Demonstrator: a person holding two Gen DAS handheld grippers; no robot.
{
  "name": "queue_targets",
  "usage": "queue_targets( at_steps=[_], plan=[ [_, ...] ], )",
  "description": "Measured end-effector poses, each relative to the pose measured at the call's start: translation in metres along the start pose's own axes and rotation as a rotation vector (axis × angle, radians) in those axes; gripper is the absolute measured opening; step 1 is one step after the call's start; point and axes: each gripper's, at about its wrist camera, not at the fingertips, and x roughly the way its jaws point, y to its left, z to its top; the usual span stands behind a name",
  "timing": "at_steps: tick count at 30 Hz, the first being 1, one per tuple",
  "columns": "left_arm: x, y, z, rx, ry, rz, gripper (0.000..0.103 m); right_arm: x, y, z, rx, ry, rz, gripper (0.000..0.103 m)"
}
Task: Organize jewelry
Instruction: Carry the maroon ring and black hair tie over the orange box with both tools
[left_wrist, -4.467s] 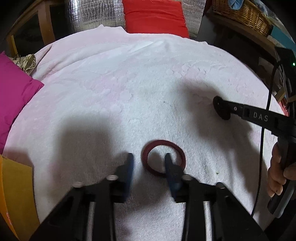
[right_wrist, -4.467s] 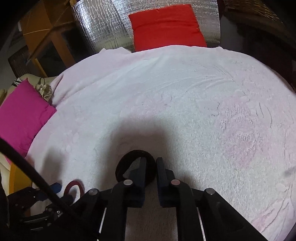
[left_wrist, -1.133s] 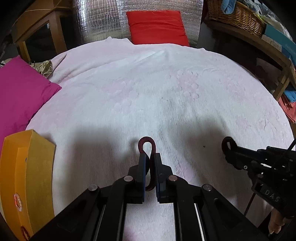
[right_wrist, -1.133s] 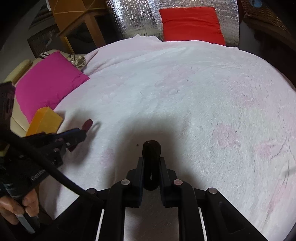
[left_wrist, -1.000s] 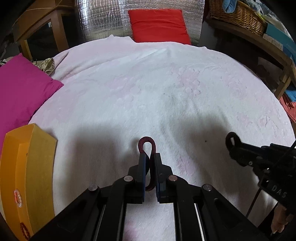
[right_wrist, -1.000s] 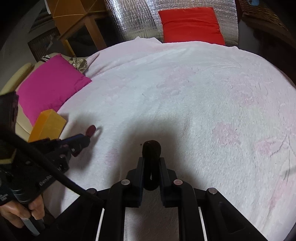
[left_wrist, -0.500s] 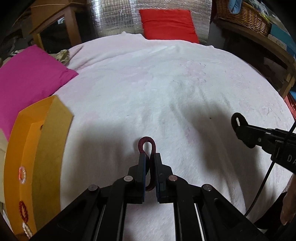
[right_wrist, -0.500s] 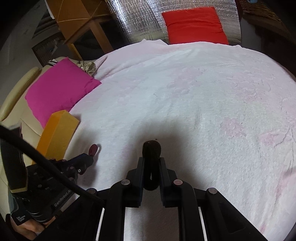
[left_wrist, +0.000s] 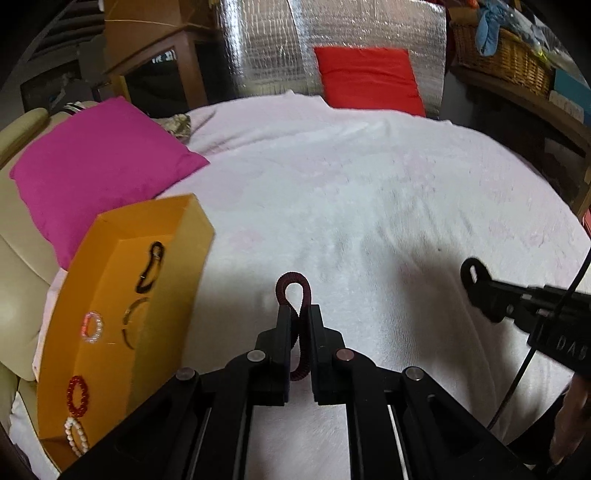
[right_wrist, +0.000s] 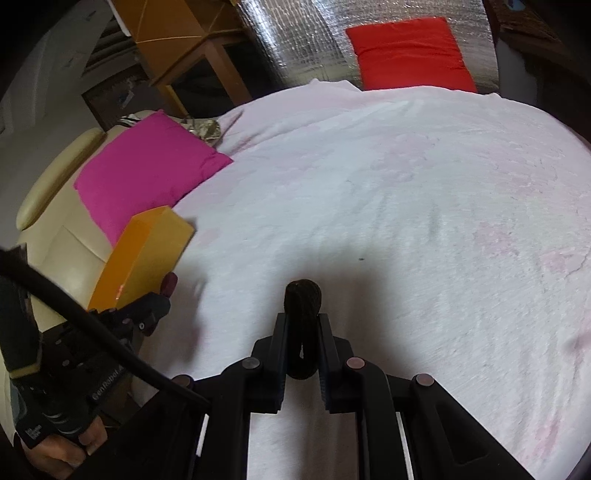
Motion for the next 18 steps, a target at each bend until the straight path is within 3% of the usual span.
queue_targets(
  at_steps=[18],
  plan=[
    [-0.081,0.068,-0.003,-0.1,-0.15,0.074,0.009,-0.035,0.079,-0.009,-0.124,-0.072,0.065,0.015]
  ],
)
